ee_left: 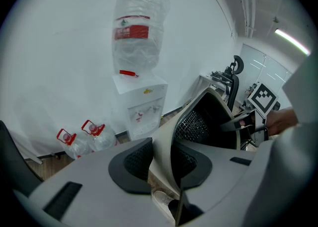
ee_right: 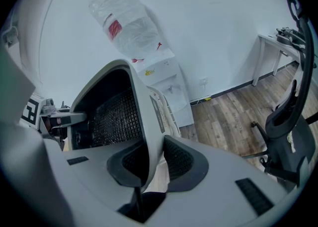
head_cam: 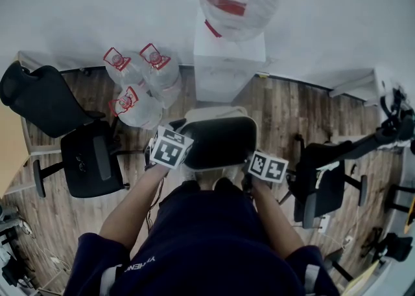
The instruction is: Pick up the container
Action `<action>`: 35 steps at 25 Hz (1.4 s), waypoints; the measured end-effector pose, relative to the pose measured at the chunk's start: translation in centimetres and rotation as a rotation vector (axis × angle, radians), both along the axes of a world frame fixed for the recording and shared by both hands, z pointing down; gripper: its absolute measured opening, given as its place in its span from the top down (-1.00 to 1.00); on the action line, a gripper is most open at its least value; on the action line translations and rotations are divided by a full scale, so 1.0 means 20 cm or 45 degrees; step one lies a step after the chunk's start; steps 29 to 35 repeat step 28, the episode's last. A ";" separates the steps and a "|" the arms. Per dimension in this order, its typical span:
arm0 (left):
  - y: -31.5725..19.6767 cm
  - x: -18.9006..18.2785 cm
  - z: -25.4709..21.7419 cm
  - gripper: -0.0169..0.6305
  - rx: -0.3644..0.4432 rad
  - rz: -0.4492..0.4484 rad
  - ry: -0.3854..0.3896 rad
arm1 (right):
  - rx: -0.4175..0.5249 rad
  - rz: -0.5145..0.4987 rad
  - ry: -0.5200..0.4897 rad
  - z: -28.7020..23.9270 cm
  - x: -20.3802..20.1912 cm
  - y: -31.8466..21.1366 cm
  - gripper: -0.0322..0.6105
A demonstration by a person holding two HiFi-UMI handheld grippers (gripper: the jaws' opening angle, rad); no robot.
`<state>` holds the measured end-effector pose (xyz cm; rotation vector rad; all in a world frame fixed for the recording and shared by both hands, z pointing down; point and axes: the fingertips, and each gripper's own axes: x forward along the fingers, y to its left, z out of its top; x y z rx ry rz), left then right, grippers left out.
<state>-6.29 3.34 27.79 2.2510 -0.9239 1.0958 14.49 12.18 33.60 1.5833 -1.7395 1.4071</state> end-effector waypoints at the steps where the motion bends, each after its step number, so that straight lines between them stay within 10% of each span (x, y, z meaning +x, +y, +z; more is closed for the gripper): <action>1: 0.00 0.00 0.00 0.63 -0.002 -0.001 0.003 | -0.003 -0.002 0.001 0.00 0.00 0.00 0.64; 35: -0.03 0.01 0.02 0.62 -0.015 -0.025 0.022 | -0.010 -0.016 0.010 0.02 0.02 -0.05 0.65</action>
